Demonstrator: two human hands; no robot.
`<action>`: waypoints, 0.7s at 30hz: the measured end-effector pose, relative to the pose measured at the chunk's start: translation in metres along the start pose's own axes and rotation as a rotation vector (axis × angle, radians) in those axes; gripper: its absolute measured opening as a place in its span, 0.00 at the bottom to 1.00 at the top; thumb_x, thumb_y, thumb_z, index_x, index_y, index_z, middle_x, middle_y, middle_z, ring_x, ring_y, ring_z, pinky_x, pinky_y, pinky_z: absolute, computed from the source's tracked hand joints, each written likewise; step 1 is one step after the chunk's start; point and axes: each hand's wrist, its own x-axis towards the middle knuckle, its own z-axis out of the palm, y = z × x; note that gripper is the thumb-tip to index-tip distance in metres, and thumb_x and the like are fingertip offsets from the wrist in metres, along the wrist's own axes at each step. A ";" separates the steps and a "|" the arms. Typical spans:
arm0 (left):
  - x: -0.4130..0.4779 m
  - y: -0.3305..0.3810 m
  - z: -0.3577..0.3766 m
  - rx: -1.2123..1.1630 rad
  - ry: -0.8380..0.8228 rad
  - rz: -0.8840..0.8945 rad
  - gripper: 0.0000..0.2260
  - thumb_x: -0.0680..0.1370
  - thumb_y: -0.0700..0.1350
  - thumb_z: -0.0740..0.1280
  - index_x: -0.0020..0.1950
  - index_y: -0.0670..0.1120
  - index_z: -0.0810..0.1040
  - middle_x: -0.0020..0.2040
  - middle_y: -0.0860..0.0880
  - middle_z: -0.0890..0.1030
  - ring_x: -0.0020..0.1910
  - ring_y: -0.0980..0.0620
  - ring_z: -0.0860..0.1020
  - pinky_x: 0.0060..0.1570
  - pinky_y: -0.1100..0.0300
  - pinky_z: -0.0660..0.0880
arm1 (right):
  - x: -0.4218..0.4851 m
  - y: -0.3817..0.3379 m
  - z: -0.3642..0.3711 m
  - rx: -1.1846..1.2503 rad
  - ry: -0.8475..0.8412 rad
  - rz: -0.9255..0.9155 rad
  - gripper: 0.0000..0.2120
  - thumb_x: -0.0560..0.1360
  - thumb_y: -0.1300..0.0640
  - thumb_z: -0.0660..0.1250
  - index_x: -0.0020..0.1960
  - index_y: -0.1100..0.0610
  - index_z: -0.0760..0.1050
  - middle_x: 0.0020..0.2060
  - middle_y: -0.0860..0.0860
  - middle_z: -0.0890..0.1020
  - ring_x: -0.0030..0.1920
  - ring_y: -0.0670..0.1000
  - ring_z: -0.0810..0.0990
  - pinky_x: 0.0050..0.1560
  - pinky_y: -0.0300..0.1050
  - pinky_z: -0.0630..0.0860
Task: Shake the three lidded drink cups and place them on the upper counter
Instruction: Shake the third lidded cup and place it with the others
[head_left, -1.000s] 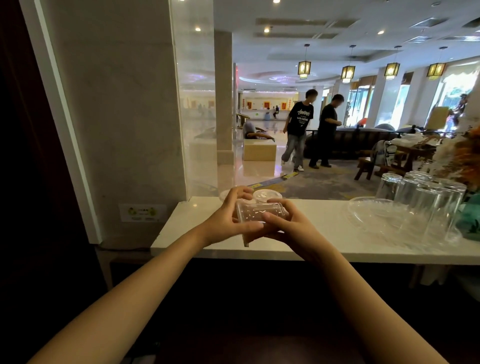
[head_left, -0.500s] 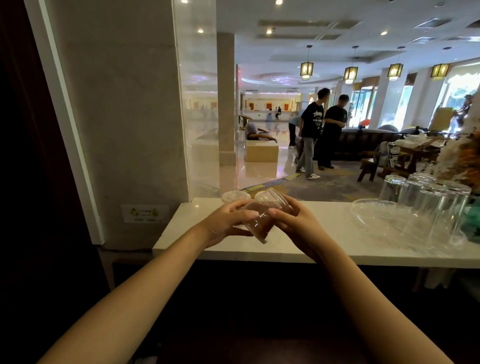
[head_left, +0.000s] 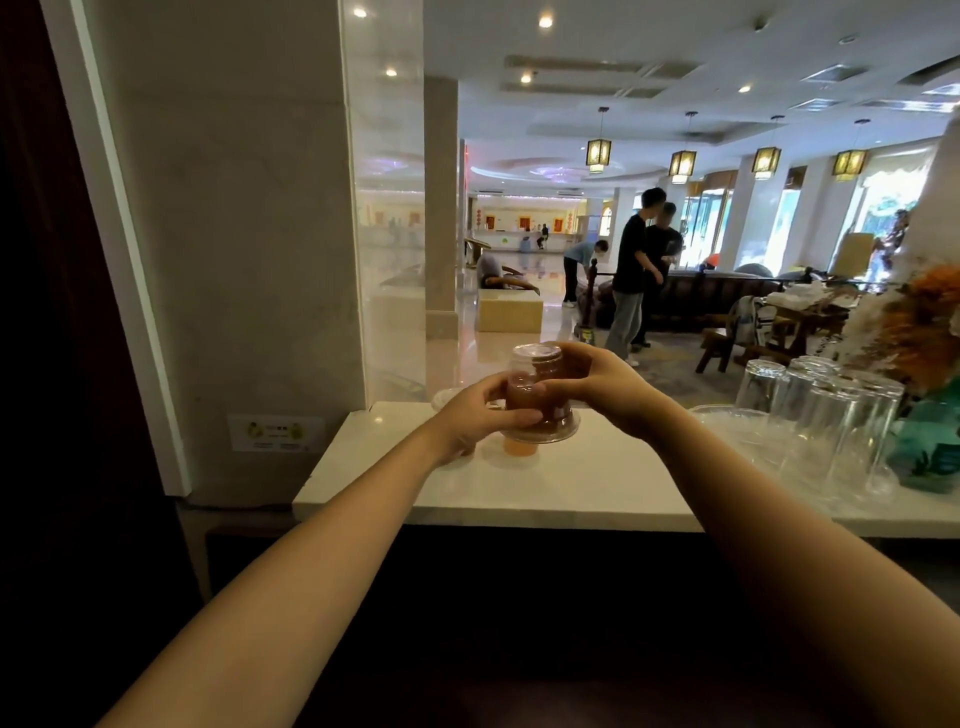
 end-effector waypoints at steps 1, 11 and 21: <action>0.003 0.004 0.001 0.041 -0.002 0.000 0.24 0.71 0.39 0.72 0.66 0.45 0.72 0.61 0.45 0.78 0.58 0.51 0.76 0.51 0.67 0.76 | 0.001 0.000 -0.003 -0.036 0.001 0.002 0.24 0.71 0.64 0.71 0.65 0.57 0.71 0.56 0.54 0.80 0.57 0.52 0.79 0.57 0.45 0.76; 0.030 0.007 0.007 0.159 -0.075 -0.034 0.24 0.70 0.44 0.73 0.65 0.48 0.73 0.61 0.48 0.77 0.60 0.51 0.74 0.55 0.62 0.72 | 0.002 0.002 -0.020 -0.128 0.027 0.059 0.24 0.71 0.64 0.70 0.65 0.57 0.69 0.55 0.53 0.78 0.57 0.52 0.77 0.53 0.41 0.75; 0.021 -0.030 0.048 -0.553 -0.050 -0.200 0.45 0.57 0.49 0.81 0.69 0.52 0.64 0.63 0.47 0.74 0.63 0.45 0.70 0.59 0.45 0.71 | 0.000 0.006 -0.021 -0.078 0.176 0.072 0.24 0.71 0.61 0.71 0.65 0.60 0.68 0.56 0.54 0.77 0.58 0.53 0.76 0.54 0.42 0.75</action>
